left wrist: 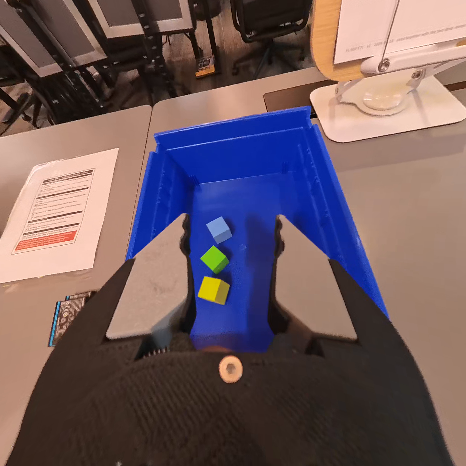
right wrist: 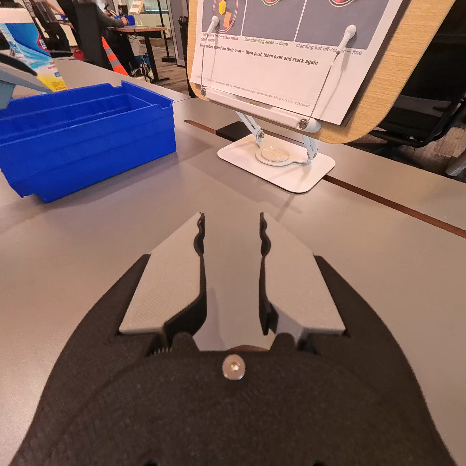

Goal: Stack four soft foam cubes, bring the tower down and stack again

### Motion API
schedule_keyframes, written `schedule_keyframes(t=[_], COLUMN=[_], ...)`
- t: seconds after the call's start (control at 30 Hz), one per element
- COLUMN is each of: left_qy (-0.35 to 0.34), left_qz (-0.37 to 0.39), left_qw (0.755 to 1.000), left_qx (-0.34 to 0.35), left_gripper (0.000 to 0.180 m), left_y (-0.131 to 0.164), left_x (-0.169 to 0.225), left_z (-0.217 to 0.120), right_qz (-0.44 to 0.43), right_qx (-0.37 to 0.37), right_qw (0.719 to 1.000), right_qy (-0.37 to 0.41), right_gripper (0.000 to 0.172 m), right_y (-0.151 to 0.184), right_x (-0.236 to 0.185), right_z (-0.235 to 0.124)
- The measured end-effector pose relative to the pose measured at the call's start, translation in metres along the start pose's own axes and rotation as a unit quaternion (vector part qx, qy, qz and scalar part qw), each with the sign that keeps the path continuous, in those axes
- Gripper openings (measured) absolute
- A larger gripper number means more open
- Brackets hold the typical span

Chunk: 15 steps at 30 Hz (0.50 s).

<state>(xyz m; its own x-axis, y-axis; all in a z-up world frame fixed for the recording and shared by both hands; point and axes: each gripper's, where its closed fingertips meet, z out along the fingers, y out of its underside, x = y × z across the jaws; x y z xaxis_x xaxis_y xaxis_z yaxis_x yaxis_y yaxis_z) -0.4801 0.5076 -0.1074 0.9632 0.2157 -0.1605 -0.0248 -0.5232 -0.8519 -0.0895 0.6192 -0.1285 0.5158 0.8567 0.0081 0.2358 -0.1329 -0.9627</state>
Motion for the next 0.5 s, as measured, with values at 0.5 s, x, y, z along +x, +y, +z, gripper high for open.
schedule_keyframes(t=[0.5], left_qy=[0.171], left_qz=[-0.024], left_qw=[0.985], left_qx=[-0.011], left_gripper=[0.064], left_y=[0.053], left_x=[0.076], left_z=[-0.051], right_qz=[-0.005], right_qx=[-0.004], right_qw=[1.000], right_qy=[-0.004], right_gripper=[0.041], right_y=[0.002], right_x=[-0.004], right_z=[0.001])
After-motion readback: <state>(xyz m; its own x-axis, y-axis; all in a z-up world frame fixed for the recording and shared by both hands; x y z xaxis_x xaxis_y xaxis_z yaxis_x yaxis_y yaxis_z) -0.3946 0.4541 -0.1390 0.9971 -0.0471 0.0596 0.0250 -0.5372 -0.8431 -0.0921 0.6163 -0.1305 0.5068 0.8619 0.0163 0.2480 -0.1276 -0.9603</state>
